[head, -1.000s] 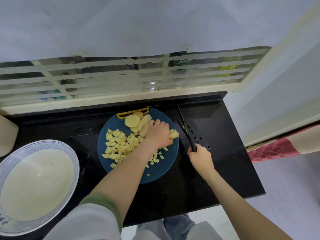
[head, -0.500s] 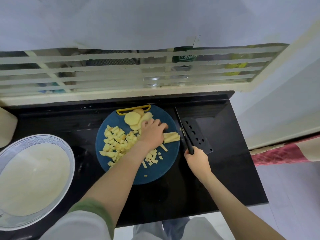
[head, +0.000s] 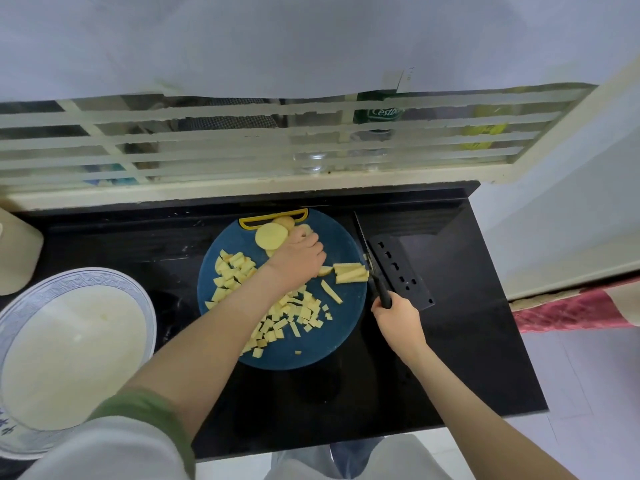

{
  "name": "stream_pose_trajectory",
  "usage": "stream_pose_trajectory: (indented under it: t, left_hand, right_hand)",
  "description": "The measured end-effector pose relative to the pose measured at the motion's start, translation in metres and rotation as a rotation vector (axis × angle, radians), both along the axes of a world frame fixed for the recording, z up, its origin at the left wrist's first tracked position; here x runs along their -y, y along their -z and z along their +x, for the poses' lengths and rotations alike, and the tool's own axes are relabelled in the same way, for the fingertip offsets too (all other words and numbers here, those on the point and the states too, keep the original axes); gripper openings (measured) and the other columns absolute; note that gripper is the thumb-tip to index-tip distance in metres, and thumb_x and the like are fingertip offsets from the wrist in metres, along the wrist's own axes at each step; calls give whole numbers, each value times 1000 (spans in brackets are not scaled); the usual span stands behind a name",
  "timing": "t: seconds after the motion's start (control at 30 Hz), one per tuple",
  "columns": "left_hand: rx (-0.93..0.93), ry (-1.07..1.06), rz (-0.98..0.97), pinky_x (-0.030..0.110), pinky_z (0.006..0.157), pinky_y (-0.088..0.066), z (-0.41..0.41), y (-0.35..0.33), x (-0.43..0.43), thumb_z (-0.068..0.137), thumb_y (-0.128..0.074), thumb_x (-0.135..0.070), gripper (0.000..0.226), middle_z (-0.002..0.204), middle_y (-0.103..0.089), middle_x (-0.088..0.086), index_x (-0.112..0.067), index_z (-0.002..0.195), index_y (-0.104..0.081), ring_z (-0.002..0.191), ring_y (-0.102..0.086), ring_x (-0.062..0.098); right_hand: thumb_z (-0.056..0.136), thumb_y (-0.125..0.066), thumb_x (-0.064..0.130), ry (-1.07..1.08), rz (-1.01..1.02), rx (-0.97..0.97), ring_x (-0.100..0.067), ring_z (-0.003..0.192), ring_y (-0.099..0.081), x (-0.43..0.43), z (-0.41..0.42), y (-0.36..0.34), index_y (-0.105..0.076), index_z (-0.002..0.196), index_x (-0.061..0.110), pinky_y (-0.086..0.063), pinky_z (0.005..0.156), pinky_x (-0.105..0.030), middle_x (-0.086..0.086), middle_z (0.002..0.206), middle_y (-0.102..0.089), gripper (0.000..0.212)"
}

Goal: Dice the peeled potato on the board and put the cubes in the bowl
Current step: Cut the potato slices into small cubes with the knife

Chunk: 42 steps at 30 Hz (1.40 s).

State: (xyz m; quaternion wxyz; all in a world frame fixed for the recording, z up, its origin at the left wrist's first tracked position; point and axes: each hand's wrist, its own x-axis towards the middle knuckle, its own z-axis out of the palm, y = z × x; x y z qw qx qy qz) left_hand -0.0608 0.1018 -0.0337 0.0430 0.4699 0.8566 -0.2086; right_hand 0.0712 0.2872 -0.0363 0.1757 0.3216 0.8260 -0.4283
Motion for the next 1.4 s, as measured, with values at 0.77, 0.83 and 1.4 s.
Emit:
stream_pose_trajectory:
  t: [0.77, 0.83, 1.4]
  left_hand:
    - [309, -356, 318, 42, 99, -20, -10, 14, -20, 98, -43, -16, 28, 117, -54, -3, -29, 120, -55, 117, -38, 22]
    - [374, -403, 333, 43, 100, -19, -7, 9, -16, 94, -42, -5, 42, 119, -51, -2, -31, 125, -53, 120, -35, 23]
    - [281, -287, 292, 38, 96, -24, 45, 7, -3, 90, -52, -45, 39, 113, -55, -2, -14, 113, -45, 112, -42, 20]
  right_hand:
    - [96, -50, 20, 46, -146, 16, -14, 61, -52, 21, -3, 12, -59, 82, 21, -43, 57, -30, 0, 74, -58, 17]
    - [96, -50, 19, 57, -155, 28, -16, 62, -52, 23, -4, 12, -58, 83, 20, -45, 60, -32, -2, 75, -58, 15]
    - [97, -48, 20, 86, -49, -5, -21, 64, -56, 11, 0, 6, -57, 83, 17, -52, 62, -36, -7, 76, -60, 17]
